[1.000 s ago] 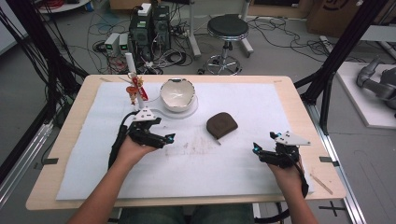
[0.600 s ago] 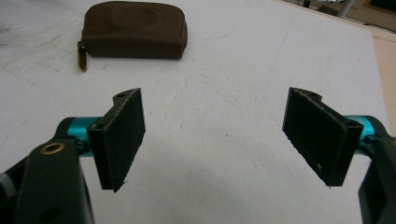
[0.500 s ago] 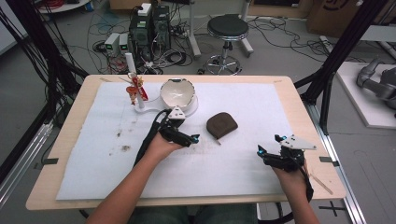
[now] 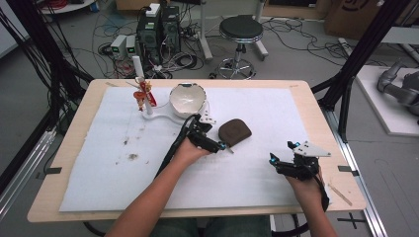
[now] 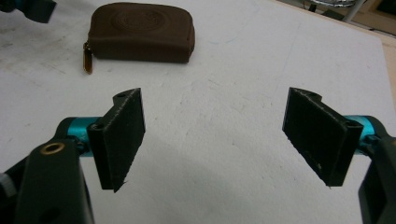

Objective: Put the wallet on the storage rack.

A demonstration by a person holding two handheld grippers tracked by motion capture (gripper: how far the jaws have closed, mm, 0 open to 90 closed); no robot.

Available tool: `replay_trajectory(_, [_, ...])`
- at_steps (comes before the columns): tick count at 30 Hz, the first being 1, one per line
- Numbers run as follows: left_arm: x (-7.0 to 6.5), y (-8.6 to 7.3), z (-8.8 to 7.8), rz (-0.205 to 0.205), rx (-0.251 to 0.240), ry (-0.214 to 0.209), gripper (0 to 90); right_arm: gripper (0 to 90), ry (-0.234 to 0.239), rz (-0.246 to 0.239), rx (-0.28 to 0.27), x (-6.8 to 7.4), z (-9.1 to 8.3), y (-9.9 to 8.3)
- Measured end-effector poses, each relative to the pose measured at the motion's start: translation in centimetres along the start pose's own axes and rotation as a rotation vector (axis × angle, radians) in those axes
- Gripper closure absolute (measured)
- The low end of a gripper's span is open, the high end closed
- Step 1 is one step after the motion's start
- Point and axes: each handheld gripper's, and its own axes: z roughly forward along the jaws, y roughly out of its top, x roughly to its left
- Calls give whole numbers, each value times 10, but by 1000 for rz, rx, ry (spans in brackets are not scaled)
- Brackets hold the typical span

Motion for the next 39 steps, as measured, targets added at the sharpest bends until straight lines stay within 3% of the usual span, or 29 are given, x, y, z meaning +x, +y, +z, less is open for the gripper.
replay_trajectory(5, [0,2,17,-6,29,14,75,213,4,-6,0,1,3,1])
replay_trajectory(12, [-3,2,26,-23,41,7,75,213,6,-3,5,0,3,1])
replay_trajectory(19, [-5,4,29,-27,42,1,75,213,5,-9,5,1,3,1])
replay_trajectory(22, [-9,5,28,-36,41,-26,74,213,5,-9,3,1,3,1])
replay_trajectory(25, [-11,6,27,-28,44,-20,74,213,3,-6,3,0,3,1])
replay_trajectory(30, [-11,6,27,-68,34,2,74,213,5,-9,5,1,3,1])
replay_trajectory(34, [-13,4,32,-88,47,-9,74,213,4,-12,4,2,3,2])
replay_trajectory(39, [-13,5,33,-85,53,7,74,213,4,-10,4,1,3,1])
